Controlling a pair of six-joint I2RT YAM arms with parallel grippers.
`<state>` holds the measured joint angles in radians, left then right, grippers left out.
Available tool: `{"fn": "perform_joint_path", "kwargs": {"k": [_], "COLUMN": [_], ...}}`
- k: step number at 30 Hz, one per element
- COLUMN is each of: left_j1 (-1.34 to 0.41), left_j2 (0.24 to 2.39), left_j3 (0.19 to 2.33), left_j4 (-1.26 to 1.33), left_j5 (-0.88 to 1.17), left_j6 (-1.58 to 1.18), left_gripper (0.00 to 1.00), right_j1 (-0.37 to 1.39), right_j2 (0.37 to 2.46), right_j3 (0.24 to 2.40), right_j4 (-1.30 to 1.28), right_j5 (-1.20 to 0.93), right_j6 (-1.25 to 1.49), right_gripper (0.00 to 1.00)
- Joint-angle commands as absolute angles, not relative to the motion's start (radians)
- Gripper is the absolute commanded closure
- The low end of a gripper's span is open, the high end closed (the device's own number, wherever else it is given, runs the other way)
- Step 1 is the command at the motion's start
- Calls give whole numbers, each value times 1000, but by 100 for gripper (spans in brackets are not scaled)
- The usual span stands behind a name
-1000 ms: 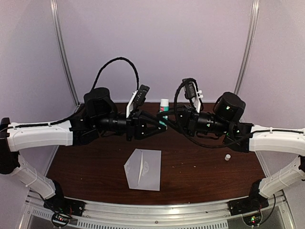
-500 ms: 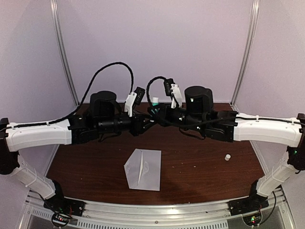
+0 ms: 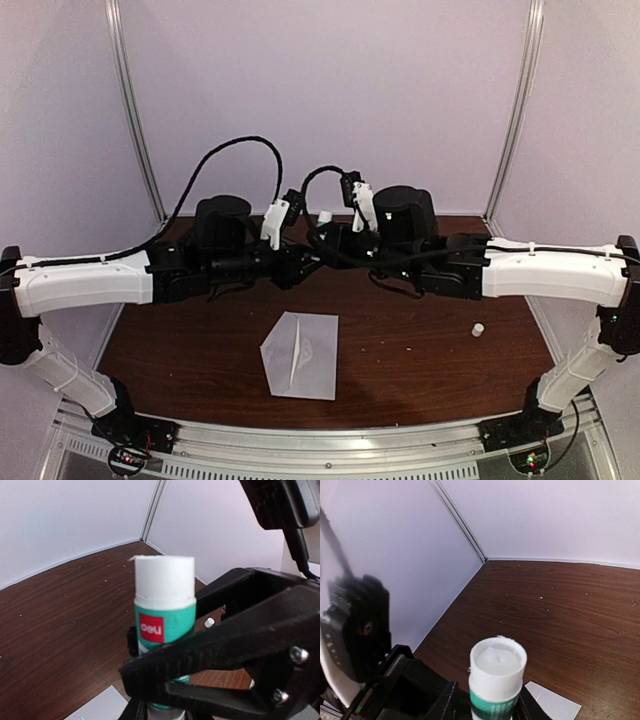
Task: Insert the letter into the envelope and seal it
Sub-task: Unscrew the solid glue.
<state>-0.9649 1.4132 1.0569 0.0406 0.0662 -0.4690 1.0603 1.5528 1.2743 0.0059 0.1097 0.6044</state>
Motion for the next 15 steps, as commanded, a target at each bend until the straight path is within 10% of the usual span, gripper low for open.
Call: {"fn": "perform_joint_path", "kwargs": {"k": [1, 7, 15], "left_j1": [-963, -963, -963], "left_j2": [1411, 1384, 1359], "left_j3": [1082, 1075, 1044], "left_j4": [95, 125, 201], "left_j5": [73, 130, 308], "left_j6": [-495, -490, -450], "left_gripper": [100, 100, 100], "right_j1": [1109, 1094, 1007], "right_j2": [1434, 1295, 1185], "right_j3": [1198, 1062, 923], "right_j4": [81, 173, 312], "right_j5": [63, 8, -199], "right_j6": [525, 489, 496], "right_gripper": [55, 24, 14]}}
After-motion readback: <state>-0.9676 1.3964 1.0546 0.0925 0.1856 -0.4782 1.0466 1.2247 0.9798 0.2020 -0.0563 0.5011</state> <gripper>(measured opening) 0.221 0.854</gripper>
